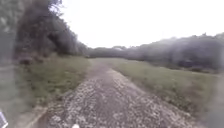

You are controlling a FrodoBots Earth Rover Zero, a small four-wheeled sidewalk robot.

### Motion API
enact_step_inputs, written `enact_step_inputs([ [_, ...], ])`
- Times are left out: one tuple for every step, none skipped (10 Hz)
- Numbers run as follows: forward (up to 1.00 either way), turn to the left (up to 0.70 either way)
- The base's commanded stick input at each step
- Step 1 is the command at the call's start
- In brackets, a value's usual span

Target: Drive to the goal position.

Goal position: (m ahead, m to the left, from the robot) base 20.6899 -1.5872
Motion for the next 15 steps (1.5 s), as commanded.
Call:
enact_step_inputs([
  [1.0, 0.0],
  [1.0, 0.0],
  [1.0, 0.0],
  [1.0, 0.0],
  [1.0, 0.0],
  [1.0, 0.0],
  [1.0, 0.13],
  [1.0, 0.28],
  [1.0, 0.39],
  [1.0, 0.4],
  [1.0, 0.4],
  [1.0, 0.23],
  [1.0, 0.05],
  [1.0, 0.0],
  [1.0, 0.0],
])
